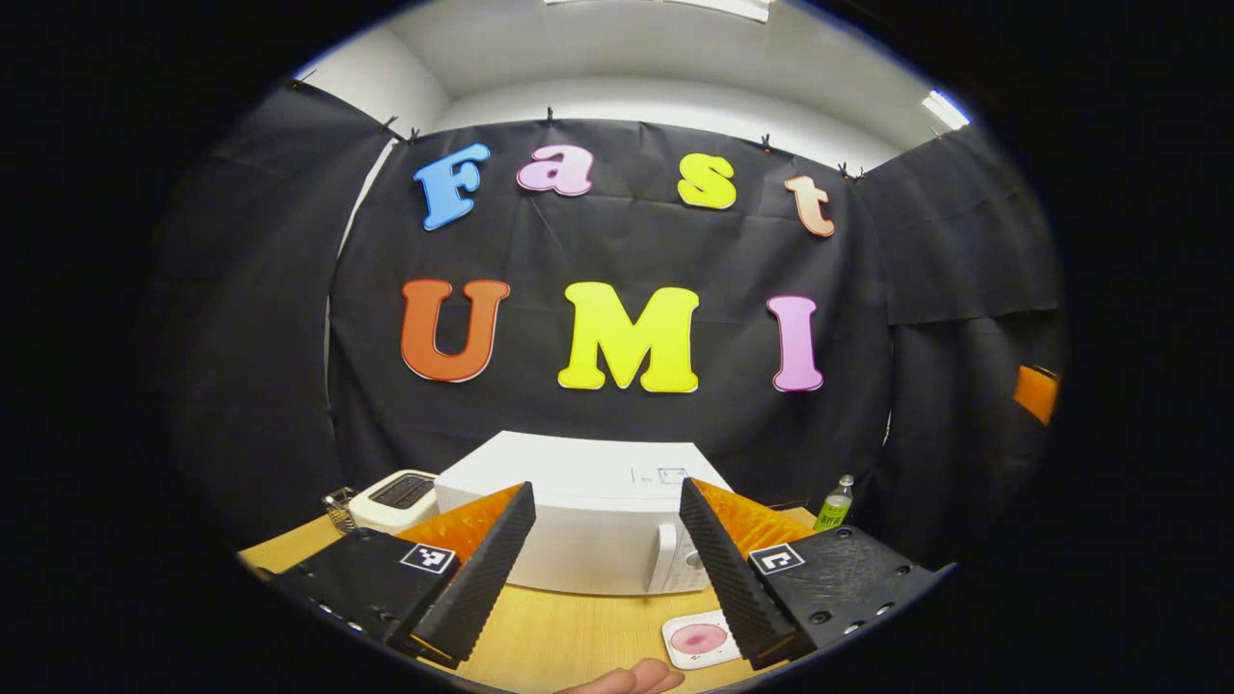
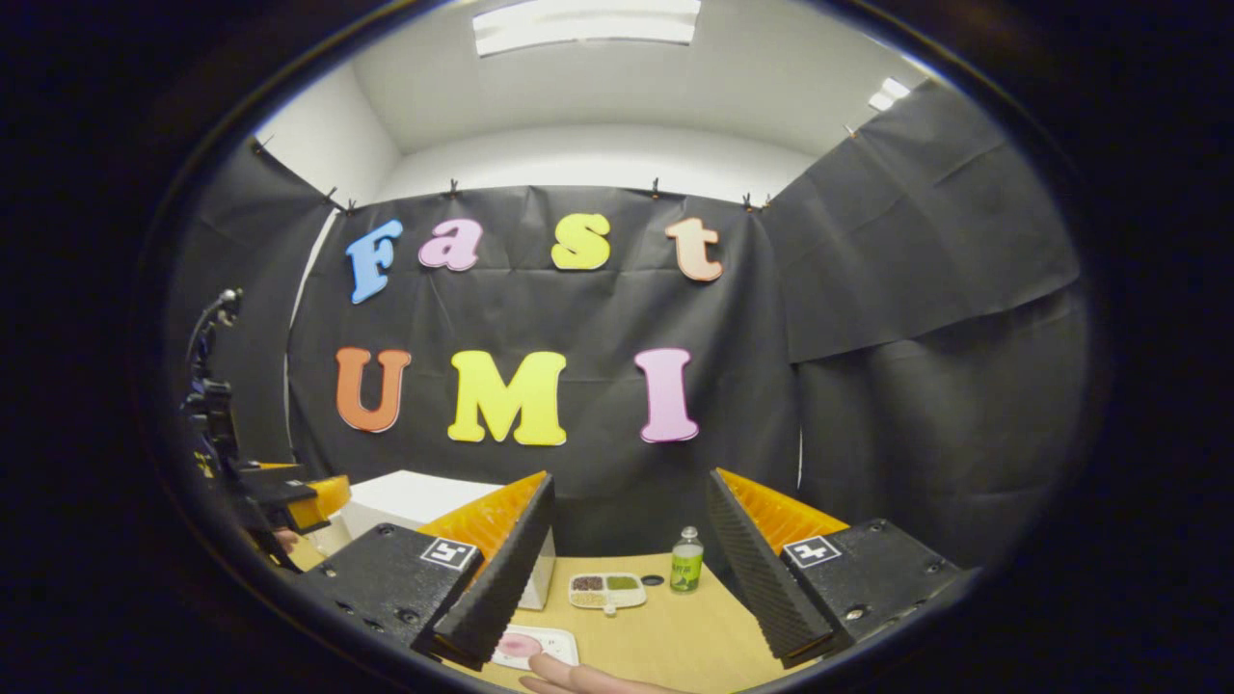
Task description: Open the microwave oven with the left hand, put the food in, and close the microwave oven.
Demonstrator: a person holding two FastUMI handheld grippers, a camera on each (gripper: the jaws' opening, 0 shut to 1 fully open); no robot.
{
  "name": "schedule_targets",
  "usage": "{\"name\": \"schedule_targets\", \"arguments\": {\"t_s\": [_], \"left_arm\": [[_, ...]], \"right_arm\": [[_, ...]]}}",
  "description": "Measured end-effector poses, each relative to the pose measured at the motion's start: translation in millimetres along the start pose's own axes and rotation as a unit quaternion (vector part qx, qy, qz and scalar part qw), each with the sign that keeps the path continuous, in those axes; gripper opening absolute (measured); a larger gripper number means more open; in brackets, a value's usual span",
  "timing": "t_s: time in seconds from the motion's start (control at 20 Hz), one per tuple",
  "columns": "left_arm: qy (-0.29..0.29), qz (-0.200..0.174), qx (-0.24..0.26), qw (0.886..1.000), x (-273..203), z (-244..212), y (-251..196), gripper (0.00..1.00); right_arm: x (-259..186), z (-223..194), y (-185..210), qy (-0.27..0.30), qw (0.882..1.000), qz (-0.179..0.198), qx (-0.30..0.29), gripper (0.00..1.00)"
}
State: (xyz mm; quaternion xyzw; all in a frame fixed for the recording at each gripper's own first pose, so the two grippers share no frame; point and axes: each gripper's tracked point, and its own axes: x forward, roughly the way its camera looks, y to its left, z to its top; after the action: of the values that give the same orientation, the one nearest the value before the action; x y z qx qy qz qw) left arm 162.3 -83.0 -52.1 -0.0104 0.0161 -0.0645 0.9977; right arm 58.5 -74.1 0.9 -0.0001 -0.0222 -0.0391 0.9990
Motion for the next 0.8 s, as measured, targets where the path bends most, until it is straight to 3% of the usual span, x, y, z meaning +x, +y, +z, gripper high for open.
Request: {"name": "schedule_targets", "arguments": {"t_s": [0.25, 0.3, 0.35, 0.5, 0.55, 0.6, 0.65, 0.7, 0.75, 0.8], "left_arm": [[0.047, -0.027, -0.028, 0.998, 74, -75, -31, 0.95], [0.053, -0.031, -0.026, 0.998, 85, -90, -36, 0.95], [0.064, -0.034, -0.019, 0.997, 96, -104, -40, 0.95], [0.086, -0.035, 0.005, 0.996, 119, -144, -49, 0.95], [0.091, -0.030, 0.011, 0.995, 124, -154, -49, 0.95], [0.089, -0.030, 0.012, 0.995, 129, -161, -51, 0.95], [0.087, -0.027, 0.010, 0.996, 133, -165, -52, 0.95], [0.092, -0.029, 0.008, 0.995, 139, -173, -53, 0.95], [0.093, -0.029, 0.007, 0.995, 144, -178, -55, 0.82], [0.096, -0.027, 0.009, 0.995, 148, -183, -54, 0.95]], "right_arm": [[14, -15, -11, 0.015, 1.000, 0.007, -0.005, 0.91], [18, -16, -15, 0.015, 1.000, 0.005, -0.009, 1.00], [21, -17, -19, 0.015, 1.000, 0.004, -0.011, 0.91], [27, -25, -20, 0.017, 1.000, 0.009, -0.016, 0.92], [28, -27, -19, 0.020, 1.000, 0.013, -0.020, 1.00], [29, -33, -17, 0.023, 0.999, 0.018, -0.023, 0.92], [29, -36, -16, 0.025, 0.999, 0.025, -0.021, 0.92], [28, -37, -16, 0.025, 0.999, 0.031, -0.013, 1.00], [27, -35, -17, 0.022, 0.999, 0.035, -0.003, 0.92], [27, -36, -22, 0.020, 0.999, 0.033, 0.003, 1.00]]}}
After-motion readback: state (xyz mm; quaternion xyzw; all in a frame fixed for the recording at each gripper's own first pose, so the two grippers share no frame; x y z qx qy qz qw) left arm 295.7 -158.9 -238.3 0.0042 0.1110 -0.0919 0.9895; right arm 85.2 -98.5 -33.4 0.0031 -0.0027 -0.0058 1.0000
